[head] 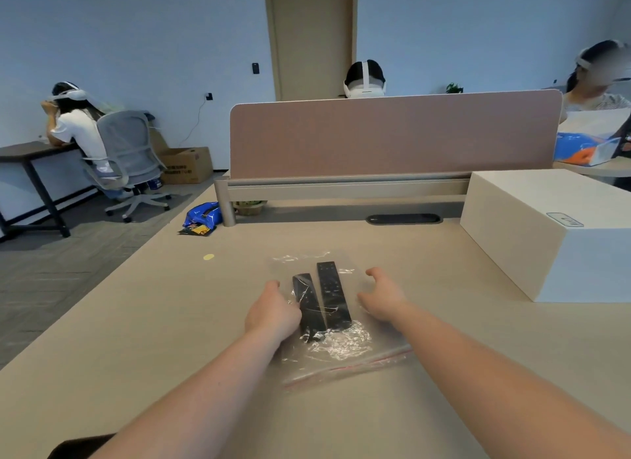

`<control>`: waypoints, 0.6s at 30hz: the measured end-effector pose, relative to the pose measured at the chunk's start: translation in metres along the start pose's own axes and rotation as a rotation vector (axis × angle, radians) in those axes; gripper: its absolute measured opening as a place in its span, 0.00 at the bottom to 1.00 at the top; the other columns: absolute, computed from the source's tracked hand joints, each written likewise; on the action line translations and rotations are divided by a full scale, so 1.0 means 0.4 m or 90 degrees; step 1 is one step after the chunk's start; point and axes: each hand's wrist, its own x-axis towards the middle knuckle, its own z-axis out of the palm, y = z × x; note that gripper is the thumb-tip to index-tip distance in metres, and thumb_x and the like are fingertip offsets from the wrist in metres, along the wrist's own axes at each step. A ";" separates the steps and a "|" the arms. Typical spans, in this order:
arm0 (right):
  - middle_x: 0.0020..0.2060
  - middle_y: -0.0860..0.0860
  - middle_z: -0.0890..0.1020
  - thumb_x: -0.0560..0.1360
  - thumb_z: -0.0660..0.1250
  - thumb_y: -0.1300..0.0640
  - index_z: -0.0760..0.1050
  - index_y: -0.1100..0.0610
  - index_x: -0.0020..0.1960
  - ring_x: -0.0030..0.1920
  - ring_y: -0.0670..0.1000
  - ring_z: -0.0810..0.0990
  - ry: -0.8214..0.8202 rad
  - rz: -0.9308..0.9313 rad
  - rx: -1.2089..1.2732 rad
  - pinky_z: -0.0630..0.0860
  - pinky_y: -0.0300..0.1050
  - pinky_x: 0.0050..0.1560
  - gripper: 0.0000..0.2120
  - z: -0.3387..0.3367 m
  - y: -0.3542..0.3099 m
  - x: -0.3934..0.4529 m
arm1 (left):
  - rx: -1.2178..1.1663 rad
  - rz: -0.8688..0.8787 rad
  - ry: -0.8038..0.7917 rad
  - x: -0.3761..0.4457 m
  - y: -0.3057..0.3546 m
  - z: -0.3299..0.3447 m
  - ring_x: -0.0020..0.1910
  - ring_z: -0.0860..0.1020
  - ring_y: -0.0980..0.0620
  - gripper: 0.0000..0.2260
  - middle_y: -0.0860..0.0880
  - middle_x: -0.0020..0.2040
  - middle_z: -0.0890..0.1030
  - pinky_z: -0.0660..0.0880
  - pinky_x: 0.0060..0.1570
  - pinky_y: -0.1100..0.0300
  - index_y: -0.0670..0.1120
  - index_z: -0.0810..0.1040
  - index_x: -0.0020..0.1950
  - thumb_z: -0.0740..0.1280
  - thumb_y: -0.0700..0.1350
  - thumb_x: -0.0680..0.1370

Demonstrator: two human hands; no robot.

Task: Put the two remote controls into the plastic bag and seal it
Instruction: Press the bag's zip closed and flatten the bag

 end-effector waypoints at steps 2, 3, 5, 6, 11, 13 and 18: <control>0.54 0.59 0.78 0.76 0.57 0.65 0.61 0.52 0.71 0.53 0.59 0.78 0.018 -0.010 0.012 0.75 0.49 0.56 0.25 0.006 0.015 0.018 | -0.024 0.040 0.038 0.012 0.012 0.023 0.55 0.78 0.41 0.21 0.46 0.55 0.82 0.75 0.55 0.52 0.53 0.64 0.67 0.64 0.47 0.75; 0.48 0.57 0.78 0.75 0.56 0.66 0.64 0.50 0.70 0.48 0.58 0.77 0.035 -0.017 0.018 0.75 0.49 0.54 0.24 0.007 0.025 0.027 | -0.036 0.064 0.051 0.017 0.021 0.033 0.55 0.78 0.41 0.20 0.46 0.54 0.82 0.75 0.53 0.52 0.52 0.66 0.66 0.64 0.46 0.76; 0.42 0.53 0.76 0.75 0.56 0.65 0.66 0.48 0.67 0.43 0.56 0.75 0.070 -0.027 0.021 0.76 0.48 0.50 0.23 0.002 0.051 0.042 | -0.061 0.108 0.064 0.031 0.042 0.055 0.53 0.78 0.42 0.17 0.44 0.53 0.82 0.73 0.49 0.54 0.50 0.69 0.64 0.65 0.43 0.76; 0.41 0.52 0.75 0.75 0.57 0.65 0.67 0.48 0.66 0.42 0.55 0.75 0.087 -0.031 0.019 0.76 0.48 0.49 0.23 -0.005 0.064 0.048 | -0.076 0.125 0.066 0.038 0.056 0.068 0.52 0.78 0.42 0.15 0.44 0.52 0.82 0.71 0.46 0.55 0.49 0.70 0.63 0.65 0.42 0.76; 0.44 0.57 0.81 0.75 0.57 0.64 0.69 0.50 0.65 0.50 0.60 0.81 0.179 -0.027 0.002 0.78 0.50 0.52 0.21 -0.073 0.137 0.084 | -0.146 0.162 0.052 0.069 0.154 0.157 0.41 0.74 0.46 0.10 0.46 0.40 0.77 0.68 0.42 0.59 0.45 0.75 0.57 0.66 0.40 0.76; 0.51 0.58 0.82 0.75 0.57 0.64 0.70 0.51 0.65 0.52 0.60 0.80 0.212 -0.025 -0.003 0.78 0.52 0.55 0.20 -0.110 0.169 0.102 | -0.166 0.167 0.049 0.081 0.201 0.197 0.40 0.73 0.47 0.09 0.48 0.39 0.76 0.67 0.43 0.59 0.44 0.75 0.56 0.67 0.41 0.76; 0.61 0.58 0.77 0.77 0.57 0.64 0.71 0.56 0.65 0.58 0.60 0.77 0.270 0.001 -0.062 0.75 0.53 0.60 0.18 -0.205 0.247 0.156 | -0.207 0.188 0.025 0.101 0.320 0.294 0.40 0.74 0.48 0.09 0.47 0.39 0.76 0.68 0.43 0.60 0.44 0.76 0.56 0.67 0.41 0.76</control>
